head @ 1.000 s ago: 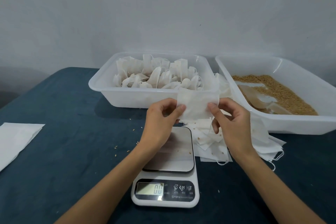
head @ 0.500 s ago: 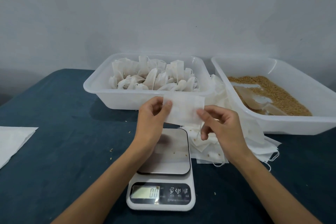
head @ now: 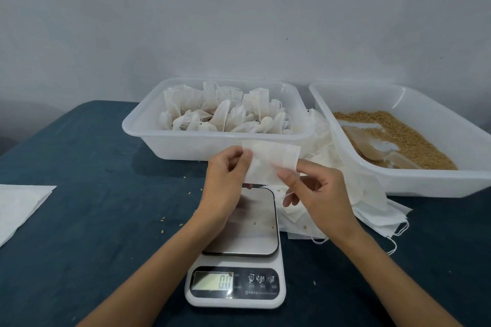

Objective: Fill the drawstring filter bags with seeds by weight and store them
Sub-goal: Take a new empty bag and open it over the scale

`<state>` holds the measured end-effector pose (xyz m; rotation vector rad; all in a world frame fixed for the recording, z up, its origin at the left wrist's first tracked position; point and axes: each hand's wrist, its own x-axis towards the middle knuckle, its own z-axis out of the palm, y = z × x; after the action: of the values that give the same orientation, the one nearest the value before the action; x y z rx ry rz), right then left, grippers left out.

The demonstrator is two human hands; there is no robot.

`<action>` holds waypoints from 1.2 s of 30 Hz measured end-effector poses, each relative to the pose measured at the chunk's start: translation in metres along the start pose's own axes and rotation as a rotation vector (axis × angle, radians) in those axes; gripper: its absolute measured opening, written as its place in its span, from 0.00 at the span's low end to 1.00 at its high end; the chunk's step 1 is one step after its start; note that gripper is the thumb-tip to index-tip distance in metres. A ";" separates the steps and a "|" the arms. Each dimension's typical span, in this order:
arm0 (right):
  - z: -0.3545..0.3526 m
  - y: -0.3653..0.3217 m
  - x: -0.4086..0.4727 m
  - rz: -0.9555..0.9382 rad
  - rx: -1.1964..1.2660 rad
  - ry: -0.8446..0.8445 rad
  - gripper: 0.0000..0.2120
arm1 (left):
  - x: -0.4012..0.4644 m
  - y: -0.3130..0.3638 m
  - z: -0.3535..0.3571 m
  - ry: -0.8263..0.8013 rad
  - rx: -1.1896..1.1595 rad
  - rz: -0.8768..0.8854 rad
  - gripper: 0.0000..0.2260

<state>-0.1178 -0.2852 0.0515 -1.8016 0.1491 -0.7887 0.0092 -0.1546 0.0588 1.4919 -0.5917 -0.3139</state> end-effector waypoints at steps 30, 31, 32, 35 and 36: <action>-0.009 -0.005 0.005 0.007 -0.030 0.097 0.23 | -0.011 0.017 -0.008 0.068 0.409 0.441 0.15; -0.010 -0.004 0.005 0.015 -0.040 0.097 0.23 | -0.014 0.016 -0.005 -0.027 0.466 0.517 0.22; -0.010 -0.004 0.005 0.020 -0.052 0.097 0.22 | -0.017 0.014 -0.001 -0.127 0.504 0.533 0.28; -0.008 -0.007 0.005 0.025 -0.060 0.056 0.20 | -0.021 0.004 0.008 -0.325 0.623 0.507 0.34; -0.007 -0.008 0.005 0.026 -0.054 0.033 0.18 | -0.021 0.001 0.008 -0.342 0.648 0.487 0.34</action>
<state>-0.1205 -0.2898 0.0619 -1.8342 0.2162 -0.8029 -0.0131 -0.1501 0.0556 1.8503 -1.3989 0.0180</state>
